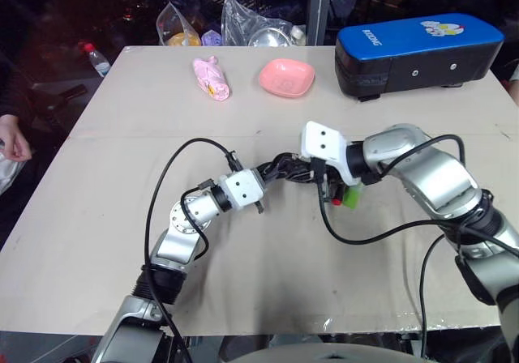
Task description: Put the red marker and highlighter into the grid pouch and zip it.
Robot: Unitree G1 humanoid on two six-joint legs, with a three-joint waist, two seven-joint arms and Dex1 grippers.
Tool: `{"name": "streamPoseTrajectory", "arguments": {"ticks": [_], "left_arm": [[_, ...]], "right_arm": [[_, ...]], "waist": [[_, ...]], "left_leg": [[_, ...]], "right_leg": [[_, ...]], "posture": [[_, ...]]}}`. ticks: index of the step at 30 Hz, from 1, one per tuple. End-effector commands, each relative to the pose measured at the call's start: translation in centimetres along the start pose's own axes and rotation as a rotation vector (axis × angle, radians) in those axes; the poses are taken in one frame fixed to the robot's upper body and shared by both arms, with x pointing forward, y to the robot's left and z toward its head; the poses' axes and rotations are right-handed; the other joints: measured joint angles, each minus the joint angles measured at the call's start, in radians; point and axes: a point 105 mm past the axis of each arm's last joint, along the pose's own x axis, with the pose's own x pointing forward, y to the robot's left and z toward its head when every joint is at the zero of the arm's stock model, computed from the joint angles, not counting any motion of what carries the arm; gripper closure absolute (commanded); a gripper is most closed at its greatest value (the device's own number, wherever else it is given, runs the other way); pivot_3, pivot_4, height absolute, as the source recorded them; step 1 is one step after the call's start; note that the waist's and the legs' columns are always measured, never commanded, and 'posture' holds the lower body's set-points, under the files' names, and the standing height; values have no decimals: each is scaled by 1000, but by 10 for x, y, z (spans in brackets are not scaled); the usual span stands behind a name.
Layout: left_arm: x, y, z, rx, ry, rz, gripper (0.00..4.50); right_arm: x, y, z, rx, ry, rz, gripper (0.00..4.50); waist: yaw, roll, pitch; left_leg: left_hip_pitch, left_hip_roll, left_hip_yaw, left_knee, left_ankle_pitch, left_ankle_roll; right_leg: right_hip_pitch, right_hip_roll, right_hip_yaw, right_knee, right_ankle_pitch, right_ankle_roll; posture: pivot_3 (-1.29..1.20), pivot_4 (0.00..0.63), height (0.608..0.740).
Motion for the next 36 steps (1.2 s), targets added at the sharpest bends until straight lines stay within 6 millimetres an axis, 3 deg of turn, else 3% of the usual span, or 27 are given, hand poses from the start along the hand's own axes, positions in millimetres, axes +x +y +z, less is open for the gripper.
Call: {"name": "streamPoseTrajectory", "arguments": {"ticks": [1,6,8,11,14,17,19,23,28,32,36], "left_arm": [[-4,15,2,13,-4,57,4500],[-3,21,4,11,-6,90,4500],[-3,25,5,18,-6,106,4500],[-5,28,7,33,-6,115,4500],[-6,29,10,62,-14,118,4500],[-4,29,14,85,-26,122,4500],[-2,27,16,99,-31,114,4500],[-1,27,17,104,-32,109,4500],[0,26,18,104,-34,108,4500],[0,27,19,105,-36,110,4500],[-1,28,21,108,-37,110,4500]], "right_arm": [[-14,-13,12,-13,-74,-81,3609],[-31,-9,11,37,-109,-104,1250],[-45,-3,7,69,-101,-83,1250],[-65,-10,7,117,-121,-135,1250],[-76,-29,13,194,-181,-244,2083],[-77,-38,15,261,-220,-290,3617],[-72,-44,9,322,-212,-317,4412],[-63,-49,1,374,-179,-335,4412],[-44,-45,-27,392,-70,-331,4412],[-31,-44,-37,224,23,-335,4412],[-19,-46,-26,-38,11,-323,4412]], "waist": [[0,0,0],[2,0,0],[5,0,0],[2,0,0],[-3,0,0],[-1,0,0],[0,0,0],[2,0,0],[0,0,0],[0,0,0],[-3,0,0]], "left_leg": [[0,0,0,0,0,0],[0,0,0,0,0,0],[-1,0,0,0,0,0],[-1,-1,0,1,0,0],[0,1,0,1,0,0],[1,3,0,1,0,0],[0,3,0,1,0,0],[0,2,1,1,0,0],[0,2,1,1,0,0],[0,2,2,1,0,0],[0,2,2,1,0,0]], "right_leg": [[0,0,0,0,0,0],[0,0,0,0,0,0],[0,0,0,0,0,0],[0,-1,0,0,0,0],[1,-2,1,0,1,-1],[1,-1,1,0,2,-2],[1,-1,1,0,2,-2],[0,-1,1,0,2,-2],[0,0,1,0,2,-2],[0,2,1,0,2,-2],[0,3,1,0,2,-2]], "posture": [[0,150,726],[0,150,726],[0,150,726],[0,150,726],[0,150,726],[0,150,726],[0,150,726],[0,150,726],[0,150,726],[0,150,726],[0,150,726]]}}
